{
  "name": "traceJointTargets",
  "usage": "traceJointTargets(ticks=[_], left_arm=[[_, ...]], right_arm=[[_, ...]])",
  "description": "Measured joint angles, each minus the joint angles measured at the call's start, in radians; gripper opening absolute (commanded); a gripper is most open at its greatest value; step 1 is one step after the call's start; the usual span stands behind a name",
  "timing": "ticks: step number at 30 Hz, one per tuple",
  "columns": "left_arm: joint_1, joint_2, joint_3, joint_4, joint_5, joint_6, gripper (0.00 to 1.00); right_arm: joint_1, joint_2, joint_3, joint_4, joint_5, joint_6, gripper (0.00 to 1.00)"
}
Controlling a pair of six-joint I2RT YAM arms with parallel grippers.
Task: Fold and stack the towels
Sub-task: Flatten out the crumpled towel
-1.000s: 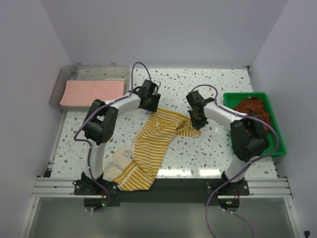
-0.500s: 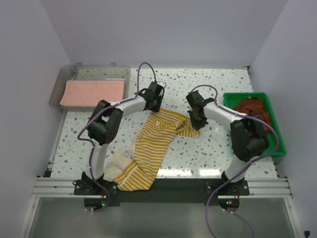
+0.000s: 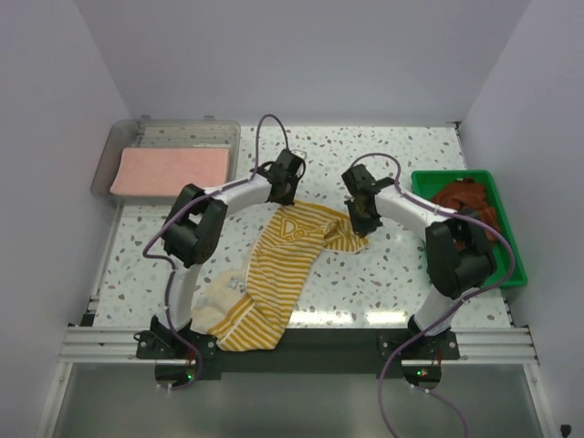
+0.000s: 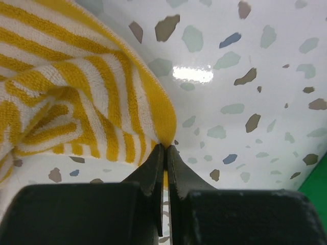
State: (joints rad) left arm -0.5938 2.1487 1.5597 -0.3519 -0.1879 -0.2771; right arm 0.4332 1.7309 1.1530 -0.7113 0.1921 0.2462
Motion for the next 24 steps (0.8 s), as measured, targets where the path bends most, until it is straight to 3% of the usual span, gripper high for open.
traceJointTargets(ticks=[7, 10, 18, 24], left_arm=[[0.072, -0.048, 0.176, -0.159, -0.040, 0.047, 0.00], [0.095, -0.117, 0.305, -0.178, -0.080, 0.080, 0.00], [0.095, -0.398, 0.509, -0.057, -0.164, 0.168, 0.00], [0.083, -0.523, 0.529, 0.065, -0.141, 0.213, 0.00]], right_arm=[[0.000, -0.032, 0.207, -0.050, 0.060, -0.001, 0.00], [-0.002, -0.040, 0.387, -0.076, 0.114, -0.015, 0.00], [-0.008, -0.047, 0.922, -0.095, 0.245, -0.143, 0.00], [0.002, -0.109, 1.069, 0.002, 0.241, -0.288, 0.00]])
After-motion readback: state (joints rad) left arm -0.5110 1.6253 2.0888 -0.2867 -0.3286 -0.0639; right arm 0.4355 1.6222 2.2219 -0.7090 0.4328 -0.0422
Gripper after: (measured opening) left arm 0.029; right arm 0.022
